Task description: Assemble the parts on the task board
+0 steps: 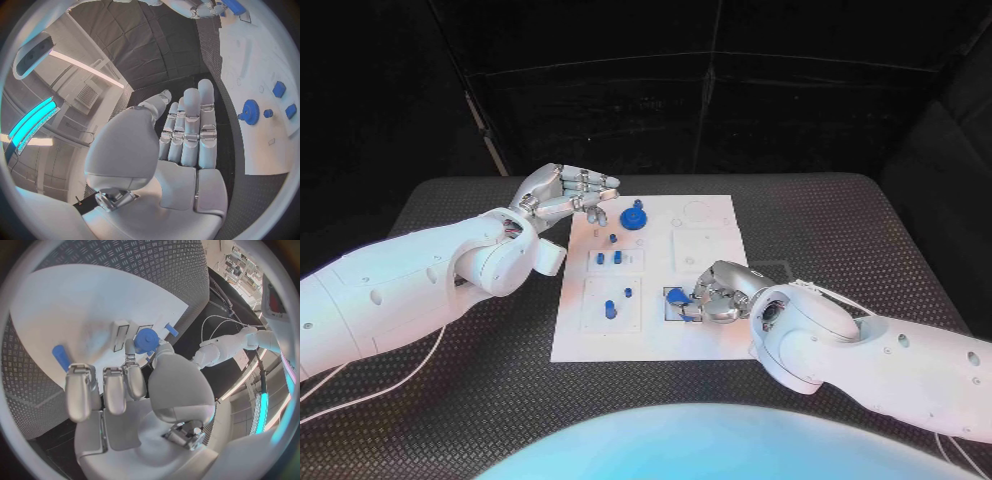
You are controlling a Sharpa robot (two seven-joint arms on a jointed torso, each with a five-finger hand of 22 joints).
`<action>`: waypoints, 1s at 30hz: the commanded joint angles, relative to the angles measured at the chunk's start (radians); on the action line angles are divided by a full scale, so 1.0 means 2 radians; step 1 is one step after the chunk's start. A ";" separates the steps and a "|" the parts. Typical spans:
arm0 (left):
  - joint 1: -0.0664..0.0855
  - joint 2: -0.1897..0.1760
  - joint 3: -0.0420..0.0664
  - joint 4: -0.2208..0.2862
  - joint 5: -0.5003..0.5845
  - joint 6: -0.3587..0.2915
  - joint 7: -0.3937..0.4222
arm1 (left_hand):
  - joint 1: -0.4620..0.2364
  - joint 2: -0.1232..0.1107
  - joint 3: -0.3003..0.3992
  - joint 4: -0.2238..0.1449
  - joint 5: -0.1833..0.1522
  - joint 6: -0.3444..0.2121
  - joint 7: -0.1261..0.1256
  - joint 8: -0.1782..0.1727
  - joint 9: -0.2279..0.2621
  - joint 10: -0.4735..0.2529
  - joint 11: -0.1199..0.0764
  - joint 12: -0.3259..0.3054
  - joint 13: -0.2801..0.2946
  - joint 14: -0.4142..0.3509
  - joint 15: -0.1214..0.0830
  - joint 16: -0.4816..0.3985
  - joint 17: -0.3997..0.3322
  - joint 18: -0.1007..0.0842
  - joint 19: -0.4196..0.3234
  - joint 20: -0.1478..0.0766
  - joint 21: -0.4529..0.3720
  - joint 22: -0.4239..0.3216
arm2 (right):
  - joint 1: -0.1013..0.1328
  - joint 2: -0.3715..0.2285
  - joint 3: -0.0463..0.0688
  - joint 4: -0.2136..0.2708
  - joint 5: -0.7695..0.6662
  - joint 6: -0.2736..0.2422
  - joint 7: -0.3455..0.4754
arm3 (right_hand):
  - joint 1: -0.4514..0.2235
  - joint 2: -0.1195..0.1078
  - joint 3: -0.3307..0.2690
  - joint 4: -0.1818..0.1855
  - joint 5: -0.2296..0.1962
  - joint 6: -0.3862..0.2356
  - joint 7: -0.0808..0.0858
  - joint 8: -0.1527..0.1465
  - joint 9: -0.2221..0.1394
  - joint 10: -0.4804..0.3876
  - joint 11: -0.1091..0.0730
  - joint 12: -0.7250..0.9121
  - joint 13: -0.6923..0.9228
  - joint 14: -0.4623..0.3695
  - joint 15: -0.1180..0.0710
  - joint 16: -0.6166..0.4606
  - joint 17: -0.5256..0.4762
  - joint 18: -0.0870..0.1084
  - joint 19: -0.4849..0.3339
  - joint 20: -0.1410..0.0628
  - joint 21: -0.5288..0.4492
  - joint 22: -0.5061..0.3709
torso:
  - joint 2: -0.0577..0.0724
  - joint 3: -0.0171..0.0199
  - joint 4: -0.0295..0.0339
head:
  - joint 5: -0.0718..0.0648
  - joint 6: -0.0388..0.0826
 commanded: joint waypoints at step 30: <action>0.001 -0.002 0.000 0.002 0.003 0.000 -0.001 | 0.001 0.006 -0.002 0.000 0.001 -0.002 0.002 -0.002 -0.001 -0.004 0.000 -0.001 0.001 -0.005 -0.001 -0.003 -0.001 0.010 -0.001 0.004 -0.002 -0.001 | 0.005 0.012 0.000 -0.010 -0.014 -0.005 0.022 | -0.052 -0.040 0.015 0.000 -0.162 -0.009 0.005 -0.005 0.025 -0.017 0.001 -0.046 -0.020 0.032 -0.001 -0.022 0.020 0.003 -0.009 0.000 -0.019 0.047 | 0.000 0.0010 -0.0003 | 0.003 0.000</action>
